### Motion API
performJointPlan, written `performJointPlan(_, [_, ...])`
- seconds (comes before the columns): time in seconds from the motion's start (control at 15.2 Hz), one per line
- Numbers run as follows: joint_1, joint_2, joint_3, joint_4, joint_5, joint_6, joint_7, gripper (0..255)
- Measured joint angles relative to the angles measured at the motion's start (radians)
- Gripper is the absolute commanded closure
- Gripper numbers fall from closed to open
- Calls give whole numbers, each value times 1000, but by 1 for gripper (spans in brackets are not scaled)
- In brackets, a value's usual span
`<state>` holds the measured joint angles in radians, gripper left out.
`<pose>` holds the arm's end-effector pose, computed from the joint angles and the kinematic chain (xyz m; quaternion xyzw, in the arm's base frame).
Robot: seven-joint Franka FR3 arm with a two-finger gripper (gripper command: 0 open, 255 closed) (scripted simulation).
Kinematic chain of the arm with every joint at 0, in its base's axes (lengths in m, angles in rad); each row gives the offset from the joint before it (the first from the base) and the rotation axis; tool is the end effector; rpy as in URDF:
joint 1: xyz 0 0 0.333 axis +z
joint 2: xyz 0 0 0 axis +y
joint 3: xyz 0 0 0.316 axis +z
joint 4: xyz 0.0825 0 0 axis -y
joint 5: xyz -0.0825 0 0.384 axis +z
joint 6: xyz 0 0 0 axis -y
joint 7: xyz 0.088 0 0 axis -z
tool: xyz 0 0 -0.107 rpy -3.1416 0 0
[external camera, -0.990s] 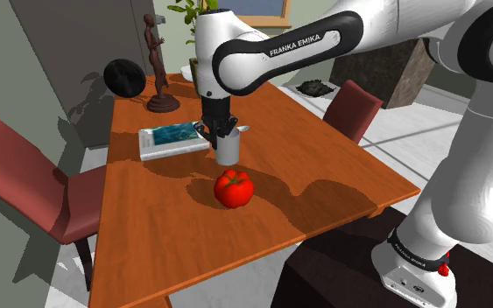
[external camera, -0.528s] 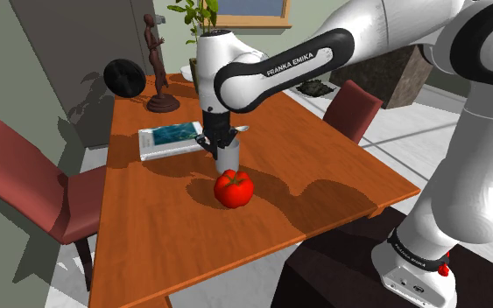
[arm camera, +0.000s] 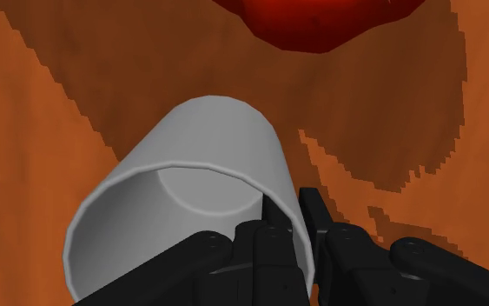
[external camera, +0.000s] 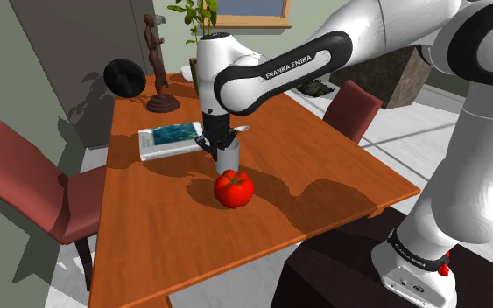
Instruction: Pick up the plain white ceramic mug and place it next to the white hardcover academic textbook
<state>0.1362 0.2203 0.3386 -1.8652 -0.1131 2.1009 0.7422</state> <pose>0.5525 0.2666 0.4076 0.9938 -0.1099 0.0194 0.0022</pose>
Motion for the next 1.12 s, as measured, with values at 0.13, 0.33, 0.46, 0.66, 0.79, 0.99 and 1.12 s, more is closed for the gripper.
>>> performJointPlan(0.13, [0, 0, 0, 0, 0, 0, 0, 0])
performJointPlan(0.33, [0, 0, 0, 0, 0, 0, 0, 0])
performJointPlan(0.46, [0, -10, 2, 5, 4, -14, -2, 0])
performJointPlan(0.66, [-4, -37, 4, 55, 17, -87, -14, 0])
performJointPlan(0.79, [-4, -44, 5, 67, 21, -107, -15, 0])
performJointPlan(0.99, [-3, -43, 5, 73, 21, -113, -14, 0])
performJointPlan(1.12, [-2, -43, 6, 74, 21, -114, -14, 0])
